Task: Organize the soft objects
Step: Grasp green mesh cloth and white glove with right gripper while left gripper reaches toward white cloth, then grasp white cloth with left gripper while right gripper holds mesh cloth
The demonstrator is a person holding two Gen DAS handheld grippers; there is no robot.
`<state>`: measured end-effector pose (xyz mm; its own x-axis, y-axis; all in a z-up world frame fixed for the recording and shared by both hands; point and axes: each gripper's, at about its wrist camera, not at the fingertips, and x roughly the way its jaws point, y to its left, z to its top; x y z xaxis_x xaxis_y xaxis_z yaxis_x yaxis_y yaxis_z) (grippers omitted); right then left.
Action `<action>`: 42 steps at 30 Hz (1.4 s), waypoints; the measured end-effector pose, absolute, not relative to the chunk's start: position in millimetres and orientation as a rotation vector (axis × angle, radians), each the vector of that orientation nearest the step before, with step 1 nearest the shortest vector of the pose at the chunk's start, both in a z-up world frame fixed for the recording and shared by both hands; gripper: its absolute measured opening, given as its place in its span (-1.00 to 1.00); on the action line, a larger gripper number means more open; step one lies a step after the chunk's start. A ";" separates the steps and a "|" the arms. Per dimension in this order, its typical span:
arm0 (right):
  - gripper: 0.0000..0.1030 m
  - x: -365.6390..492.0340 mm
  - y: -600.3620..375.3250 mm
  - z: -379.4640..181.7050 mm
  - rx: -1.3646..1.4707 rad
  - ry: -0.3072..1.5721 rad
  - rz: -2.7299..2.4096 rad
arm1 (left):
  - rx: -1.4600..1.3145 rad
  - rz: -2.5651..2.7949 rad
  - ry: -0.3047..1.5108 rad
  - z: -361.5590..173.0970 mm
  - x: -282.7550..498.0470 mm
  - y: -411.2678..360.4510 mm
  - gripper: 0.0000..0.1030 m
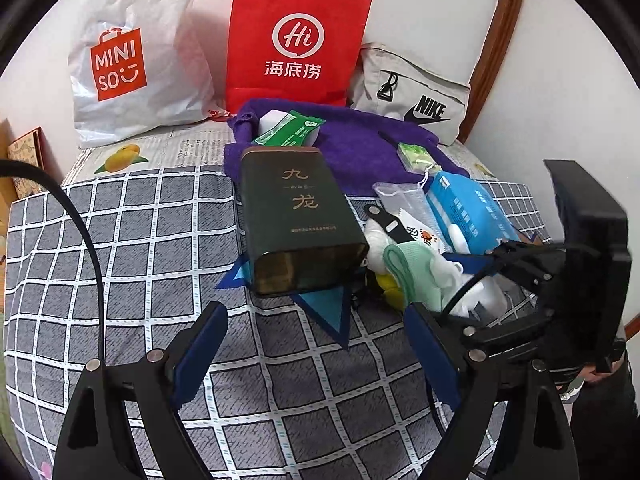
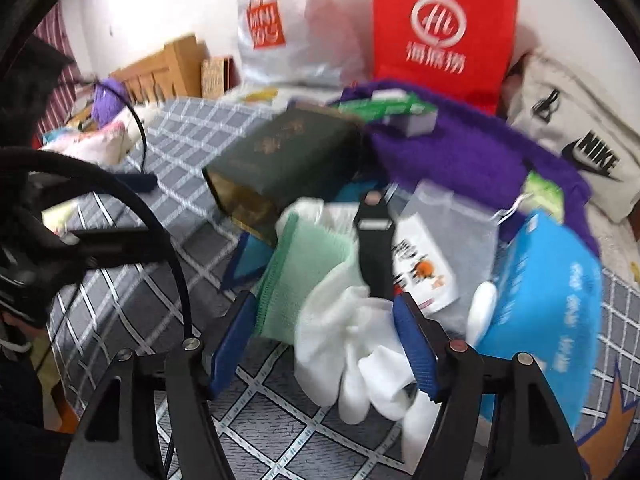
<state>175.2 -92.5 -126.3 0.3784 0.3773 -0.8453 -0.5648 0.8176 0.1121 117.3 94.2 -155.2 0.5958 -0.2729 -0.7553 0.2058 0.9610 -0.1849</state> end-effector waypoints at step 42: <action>-0.64 143.3 -197.2 -78.8 0.104 0.957 0.641 | -0.172 -0.308 1.045 -190.5 166.6 33.9 -0.37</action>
